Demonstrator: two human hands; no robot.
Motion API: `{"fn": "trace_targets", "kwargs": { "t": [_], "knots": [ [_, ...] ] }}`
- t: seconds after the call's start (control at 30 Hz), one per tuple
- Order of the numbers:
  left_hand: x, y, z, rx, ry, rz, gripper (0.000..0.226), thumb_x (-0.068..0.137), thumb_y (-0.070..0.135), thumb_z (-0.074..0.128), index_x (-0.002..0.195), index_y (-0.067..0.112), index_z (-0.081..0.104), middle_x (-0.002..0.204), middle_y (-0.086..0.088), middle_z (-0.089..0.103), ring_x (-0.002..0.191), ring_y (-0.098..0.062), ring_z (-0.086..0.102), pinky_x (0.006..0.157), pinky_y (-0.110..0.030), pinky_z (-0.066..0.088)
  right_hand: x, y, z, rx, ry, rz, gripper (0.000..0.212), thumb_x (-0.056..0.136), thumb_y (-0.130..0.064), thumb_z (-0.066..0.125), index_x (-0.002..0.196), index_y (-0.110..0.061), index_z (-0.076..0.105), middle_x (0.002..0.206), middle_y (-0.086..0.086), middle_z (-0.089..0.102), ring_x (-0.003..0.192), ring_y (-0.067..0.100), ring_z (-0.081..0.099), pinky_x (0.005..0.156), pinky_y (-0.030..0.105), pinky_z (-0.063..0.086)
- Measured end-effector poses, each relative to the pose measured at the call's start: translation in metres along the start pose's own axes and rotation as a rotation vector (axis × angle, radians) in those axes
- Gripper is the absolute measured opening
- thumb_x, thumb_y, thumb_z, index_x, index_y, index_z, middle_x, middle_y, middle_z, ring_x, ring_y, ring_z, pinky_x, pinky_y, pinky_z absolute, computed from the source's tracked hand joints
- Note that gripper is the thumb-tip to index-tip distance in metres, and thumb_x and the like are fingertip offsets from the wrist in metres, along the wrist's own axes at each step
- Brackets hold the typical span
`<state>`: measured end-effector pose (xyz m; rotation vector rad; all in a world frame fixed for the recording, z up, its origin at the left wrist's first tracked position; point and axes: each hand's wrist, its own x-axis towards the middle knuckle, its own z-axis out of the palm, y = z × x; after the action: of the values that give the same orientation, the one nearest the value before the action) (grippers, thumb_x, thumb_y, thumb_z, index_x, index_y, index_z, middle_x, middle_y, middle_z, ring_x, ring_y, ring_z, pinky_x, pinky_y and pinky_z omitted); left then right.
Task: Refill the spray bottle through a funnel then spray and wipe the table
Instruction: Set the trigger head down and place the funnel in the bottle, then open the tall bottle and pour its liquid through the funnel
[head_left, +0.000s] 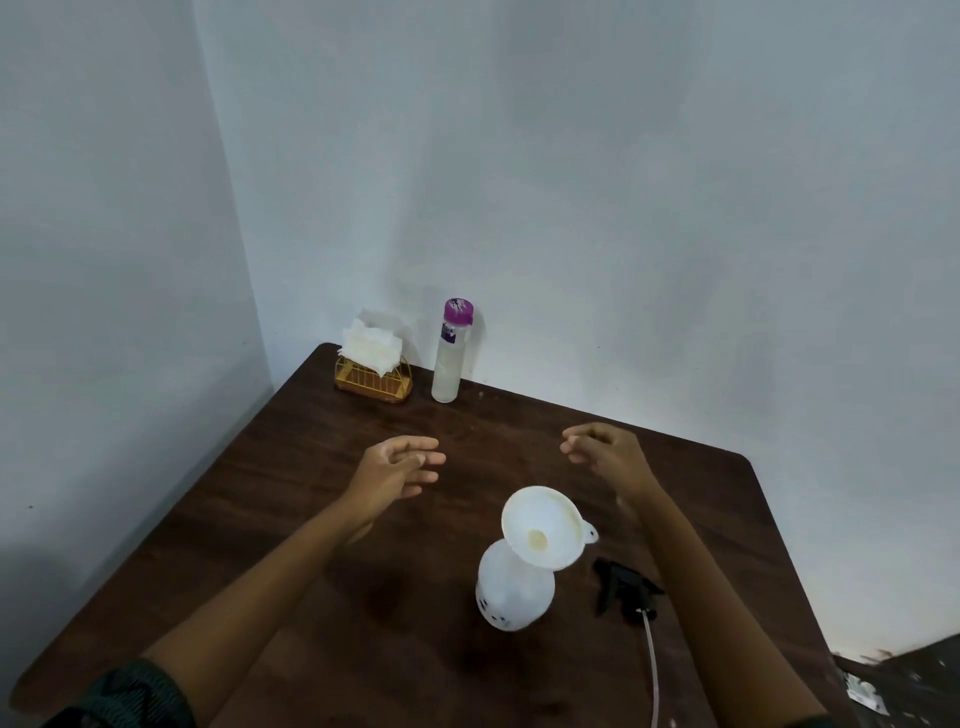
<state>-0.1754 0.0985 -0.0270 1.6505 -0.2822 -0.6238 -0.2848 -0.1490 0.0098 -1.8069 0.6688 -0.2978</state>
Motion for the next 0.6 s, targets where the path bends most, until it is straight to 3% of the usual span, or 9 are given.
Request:
{"fn": "trace_targets", "kwargs": {
  "t": [0.13,0.3,0.47,0.6],
  "knots": [
    [0.022,0.003,-0.021,-0.074,0.054,-0.004,0.023,0.098,0.011,0.045,0.113,0.018,0.061,0.106,0.001,0.07,0.096,-0.017,0.067,0.086,-0.034,0.052,0.056,-0.043,0.031,-0.138,-0.081,-0.031,0.01,0.084,-0.003,0.059,0.09,-0.007,0.066,0.083,0.008,0.066,0.07,0.013,0.059,0.058,0.013,0.045],
    [0.051,0.007,-0.046,-0.136,0.093,-0.018,0.022,0.097,0.011,0.045,0.106,0.021,0.062,0.103,0.002,0.07,0.095,-0.015,0.067,0.087,-0.034,0.052,0.137,-0.077,0.091,-0.204,-0.098,-0.006,0.031,0.083,-0.007,0.064,0.113,-0.004,0.059,0.091,0.007,0.059,0.081,0.019,0.055,0.064,0.026,0.046],
    [0.075,0.01,-0.068,-0.166,0.103,-0.034,0.021,0.097,0.011,0.046,0.105,0.021,0.062,0.103,0.002,0.071,0.094,-0.014,0.067,0.084,-0.031,0.052,0.198,-0.071,0.147,-0.187,0.005,-0.02,0.081,0.076,-0.013,0.075,0.143,-0.011,0.03,0.141,0.015,0.039,0.126,0.03,0.043,0.101,0.043,0.043],
    [0.087,0.016,-0.079,-0.203,0.119,-0.022,0.021,0.097,0.01,0.045,0.107,0.018,0.062,0.103,0.002,0.071,0.094,-0.016,0.067,0.084,-0.031,0.051,0.223,-0.067,0.174,-0.18,0.027,-0.045,0.093,0.074,-0.013,0.076,0.148,-0.014,0.018,0.148,0.012,0.031,0.132,0.03,0.038,0.106,0.044,0.041]
  ]
}}
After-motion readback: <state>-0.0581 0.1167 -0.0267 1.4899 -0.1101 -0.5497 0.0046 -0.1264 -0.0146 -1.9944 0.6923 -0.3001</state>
